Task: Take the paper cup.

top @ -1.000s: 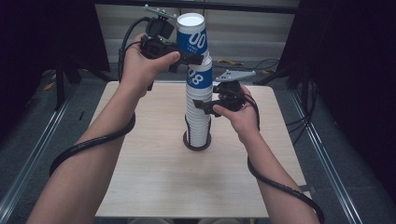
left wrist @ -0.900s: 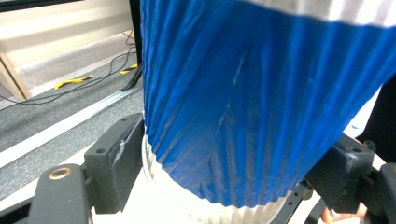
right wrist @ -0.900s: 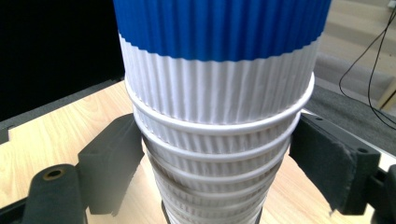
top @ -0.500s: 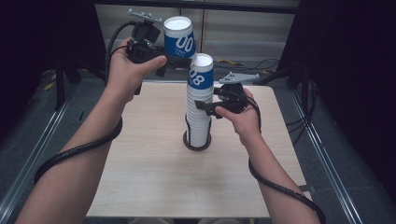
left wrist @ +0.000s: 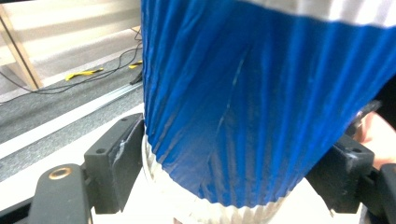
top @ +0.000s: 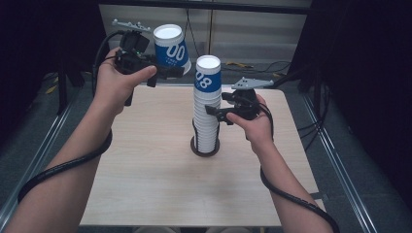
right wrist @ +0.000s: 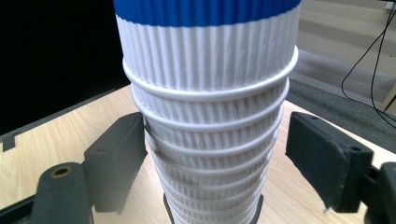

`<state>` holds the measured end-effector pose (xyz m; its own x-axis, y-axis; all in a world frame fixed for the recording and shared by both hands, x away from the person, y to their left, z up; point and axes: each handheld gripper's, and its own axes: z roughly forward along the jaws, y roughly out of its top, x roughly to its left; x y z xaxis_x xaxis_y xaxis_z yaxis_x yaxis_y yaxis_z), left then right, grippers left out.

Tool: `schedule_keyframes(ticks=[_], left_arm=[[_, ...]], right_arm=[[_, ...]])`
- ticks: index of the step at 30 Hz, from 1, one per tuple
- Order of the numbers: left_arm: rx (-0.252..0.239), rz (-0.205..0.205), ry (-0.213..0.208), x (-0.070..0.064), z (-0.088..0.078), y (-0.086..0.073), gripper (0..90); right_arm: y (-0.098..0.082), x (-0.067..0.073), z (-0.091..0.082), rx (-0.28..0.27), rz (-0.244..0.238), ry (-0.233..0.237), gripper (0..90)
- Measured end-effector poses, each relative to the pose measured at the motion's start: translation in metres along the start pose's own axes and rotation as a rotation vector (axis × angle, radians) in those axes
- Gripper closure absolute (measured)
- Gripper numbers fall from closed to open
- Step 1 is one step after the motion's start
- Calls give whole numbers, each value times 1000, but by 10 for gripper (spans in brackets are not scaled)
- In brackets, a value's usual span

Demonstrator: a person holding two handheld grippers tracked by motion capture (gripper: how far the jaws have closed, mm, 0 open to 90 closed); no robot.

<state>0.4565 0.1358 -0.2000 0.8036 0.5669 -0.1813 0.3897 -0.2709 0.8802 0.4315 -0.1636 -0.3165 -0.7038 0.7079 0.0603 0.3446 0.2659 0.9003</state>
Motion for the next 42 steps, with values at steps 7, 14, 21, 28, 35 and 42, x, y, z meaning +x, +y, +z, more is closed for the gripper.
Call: schedule_keyframes(ticks=[7,14,21,28,35,42], left_arm=[[10,-11,12,9,-3,-16,204],[36,-13,31,17,-6,-35,204],[54,-8,37,20,-8,-45,204],[70,-12,36,22,-6,-57,204],[88,1,26,23,-3,-72,204],[101,9,16,23,-1,-85,206]], right_arm=[[-5,-2,-3,13,-9,-5,186],[-14,-3,-7,30,-13,0,179],[-19,-1,-8,46,-26,8,173],[-26,0,-9,67,-29,34,142],[-34,0,-12,82,-30,37,135],[-43,2,-15,92,-31,55,134]])
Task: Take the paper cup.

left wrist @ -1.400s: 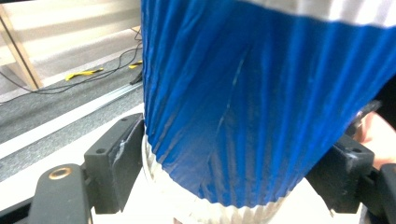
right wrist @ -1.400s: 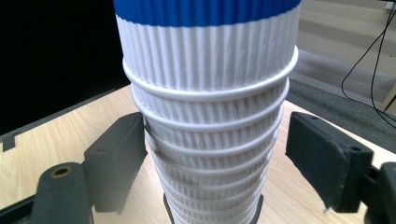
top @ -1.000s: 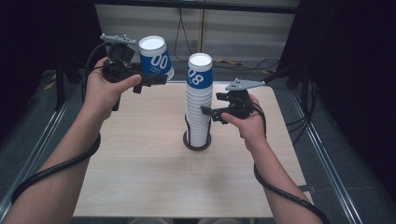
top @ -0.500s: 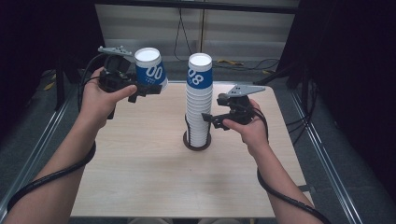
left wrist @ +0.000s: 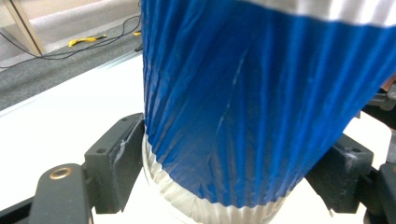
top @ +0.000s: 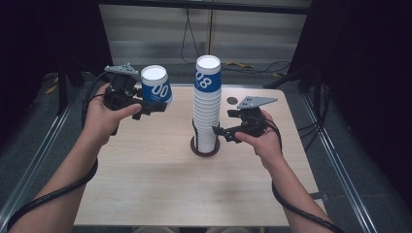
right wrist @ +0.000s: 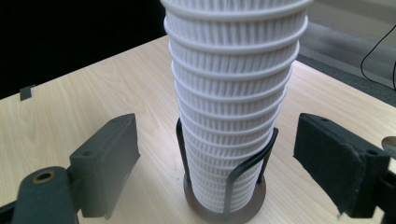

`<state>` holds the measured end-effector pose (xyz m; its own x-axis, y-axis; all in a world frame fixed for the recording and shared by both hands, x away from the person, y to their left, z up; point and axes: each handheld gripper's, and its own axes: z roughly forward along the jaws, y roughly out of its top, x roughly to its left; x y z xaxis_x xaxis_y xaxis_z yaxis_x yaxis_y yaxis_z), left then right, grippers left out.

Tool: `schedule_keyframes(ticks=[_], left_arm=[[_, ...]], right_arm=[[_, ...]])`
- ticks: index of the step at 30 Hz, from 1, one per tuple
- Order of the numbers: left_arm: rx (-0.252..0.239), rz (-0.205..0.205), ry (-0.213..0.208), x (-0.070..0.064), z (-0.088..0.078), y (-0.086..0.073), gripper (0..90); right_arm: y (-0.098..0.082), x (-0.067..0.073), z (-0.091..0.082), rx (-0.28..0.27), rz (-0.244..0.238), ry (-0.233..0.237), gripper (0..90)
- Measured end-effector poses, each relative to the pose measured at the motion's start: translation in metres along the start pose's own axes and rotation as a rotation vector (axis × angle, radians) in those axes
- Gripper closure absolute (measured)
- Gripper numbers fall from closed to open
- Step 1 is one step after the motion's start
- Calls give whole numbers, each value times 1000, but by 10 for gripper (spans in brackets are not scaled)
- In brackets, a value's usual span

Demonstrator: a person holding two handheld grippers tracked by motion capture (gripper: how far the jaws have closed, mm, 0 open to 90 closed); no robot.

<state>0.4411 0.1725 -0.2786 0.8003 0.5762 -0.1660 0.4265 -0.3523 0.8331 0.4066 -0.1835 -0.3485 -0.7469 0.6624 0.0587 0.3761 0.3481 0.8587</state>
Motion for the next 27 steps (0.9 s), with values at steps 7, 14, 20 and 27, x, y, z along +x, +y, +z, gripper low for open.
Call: schedule_keyframes(ticks=[7,14,20,27], left_arm=[[16,18,-10,-3,5,-9,207],[28,23,-19,-4,12,-20,208],[33,36,-30,-5,17,-27,208],[34,32,-41,-6,18,-35,207]], right_arm=[[-6,0,-2,7,2,5,134],[-12,-1,-4,8,8,10,134],[-16,-2,-6,16,2,12,134],[-19,-1,-6,17,3,12,134]])
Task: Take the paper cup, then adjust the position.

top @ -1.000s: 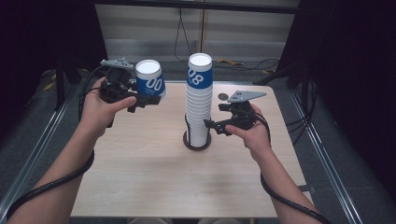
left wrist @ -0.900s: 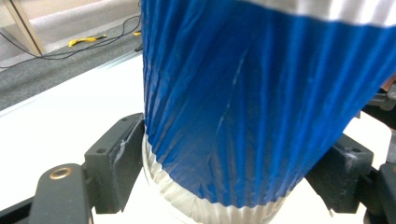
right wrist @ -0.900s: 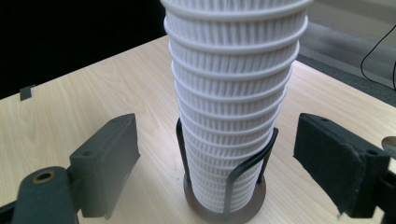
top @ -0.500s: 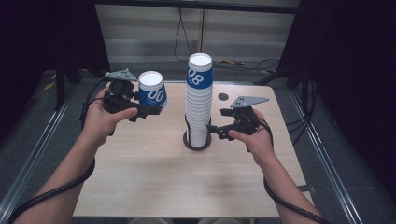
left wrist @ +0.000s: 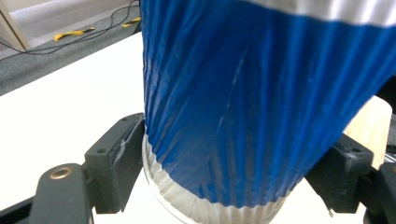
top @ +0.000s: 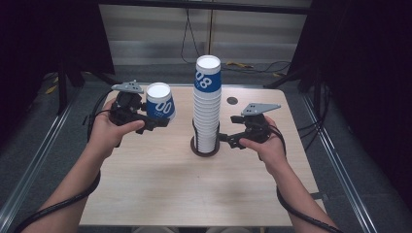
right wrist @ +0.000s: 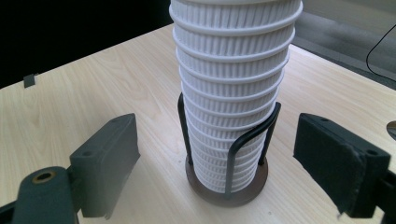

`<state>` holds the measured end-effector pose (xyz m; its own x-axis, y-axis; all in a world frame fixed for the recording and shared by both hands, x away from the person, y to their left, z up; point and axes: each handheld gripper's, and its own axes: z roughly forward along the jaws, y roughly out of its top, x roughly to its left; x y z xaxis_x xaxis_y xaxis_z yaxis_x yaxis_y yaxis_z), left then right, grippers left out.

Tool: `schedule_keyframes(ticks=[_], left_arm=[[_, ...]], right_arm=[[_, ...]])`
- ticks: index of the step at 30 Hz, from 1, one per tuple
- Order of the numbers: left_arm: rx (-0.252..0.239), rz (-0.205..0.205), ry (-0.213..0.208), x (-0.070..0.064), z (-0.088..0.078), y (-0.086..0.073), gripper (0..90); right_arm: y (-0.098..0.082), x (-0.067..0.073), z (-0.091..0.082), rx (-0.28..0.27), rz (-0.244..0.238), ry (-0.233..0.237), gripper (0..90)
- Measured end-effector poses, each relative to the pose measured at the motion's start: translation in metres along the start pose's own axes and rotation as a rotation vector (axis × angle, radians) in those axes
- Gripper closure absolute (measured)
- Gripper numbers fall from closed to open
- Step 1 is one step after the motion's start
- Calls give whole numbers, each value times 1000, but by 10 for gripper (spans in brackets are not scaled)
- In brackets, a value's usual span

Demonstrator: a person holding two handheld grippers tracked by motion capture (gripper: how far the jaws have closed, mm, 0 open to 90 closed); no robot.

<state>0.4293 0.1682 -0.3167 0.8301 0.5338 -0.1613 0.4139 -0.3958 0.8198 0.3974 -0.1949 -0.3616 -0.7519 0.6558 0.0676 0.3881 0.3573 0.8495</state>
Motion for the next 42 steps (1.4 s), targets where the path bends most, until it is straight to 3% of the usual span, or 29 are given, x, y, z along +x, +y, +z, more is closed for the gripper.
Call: schedule_keyframes(ticks=[13,31,35,42], left_arm=[[40,30,-20,-4,4,-14,208],[75,16,-49,-8,20,-35,209],[103,28,-56,-10,23,-39,210],[100,34,-77,-16,28,-44,210]], right_arm=[[-9,3,3,14,-6,13,134],[-23,3,0,31,-1,15,134],[-27,2,-1,34,5,13,134],[-31,4,-1,41,-1,18,134]])
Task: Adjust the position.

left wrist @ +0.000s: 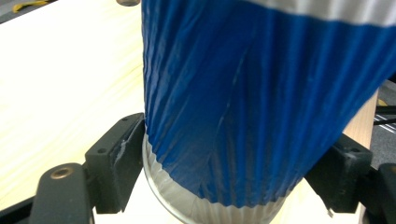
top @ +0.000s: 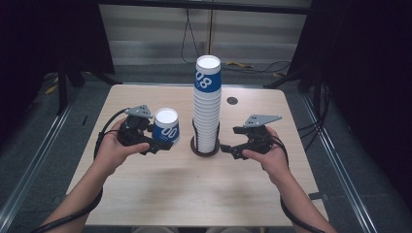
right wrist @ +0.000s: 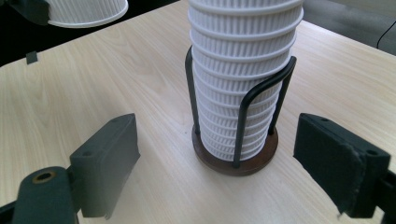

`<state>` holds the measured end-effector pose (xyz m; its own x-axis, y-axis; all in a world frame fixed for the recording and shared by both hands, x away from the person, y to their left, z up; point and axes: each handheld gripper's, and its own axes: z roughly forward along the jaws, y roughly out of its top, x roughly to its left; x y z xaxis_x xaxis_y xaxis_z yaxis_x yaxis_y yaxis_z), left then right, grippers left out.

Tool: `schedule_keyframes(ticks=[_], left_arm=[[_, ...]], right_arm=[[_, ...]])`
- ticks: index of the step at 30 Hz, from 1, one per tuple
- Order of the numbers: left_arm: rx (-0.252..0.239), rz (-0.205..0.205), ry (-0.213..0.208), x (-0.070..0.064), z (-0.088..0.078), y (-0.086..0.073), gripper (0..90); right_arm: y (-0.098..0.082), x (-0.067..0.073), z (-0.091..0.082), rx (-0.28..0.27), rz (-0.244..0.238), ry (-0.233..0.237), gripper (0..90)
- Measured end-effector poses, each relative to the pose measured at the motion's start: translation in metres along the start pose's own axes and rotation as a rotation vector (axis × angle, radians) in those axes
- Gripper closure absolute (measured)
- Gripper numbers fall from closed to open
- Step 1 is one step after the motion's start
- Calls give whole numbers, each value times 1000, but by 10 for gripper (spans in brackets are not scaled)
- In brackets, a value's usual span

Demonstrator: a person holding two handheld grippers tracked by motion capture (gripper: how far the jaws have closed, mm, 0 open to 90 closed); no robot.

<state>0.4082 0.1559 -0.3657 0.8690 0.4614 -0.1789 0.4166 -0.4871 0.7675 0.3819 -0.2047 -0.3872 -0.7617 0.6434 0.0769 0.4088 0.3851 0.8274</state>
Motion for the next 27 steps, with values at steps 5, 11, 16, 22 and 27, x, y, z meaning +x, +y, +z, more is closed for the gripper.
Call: schedule_keyframes(ticks=[5,11,16,22,27], left_arm=[[19,7,-8,-3,6,-5,210],[36,13,-5,-5,9,-10,211],[56,19,1,-6,11,-12,212],[102,36,-5,-9,17,-17,214],[131,50,-16,-10,22,-18,214]], right_arm=[[-3,2,1,10,-7,6,134],[-5,3,3,24,-11,7,134],[-7,4,3,26,-15,12,134],[-12,5,3,33,-16,15,134],[-14,6,3,42,-21,19,134]])
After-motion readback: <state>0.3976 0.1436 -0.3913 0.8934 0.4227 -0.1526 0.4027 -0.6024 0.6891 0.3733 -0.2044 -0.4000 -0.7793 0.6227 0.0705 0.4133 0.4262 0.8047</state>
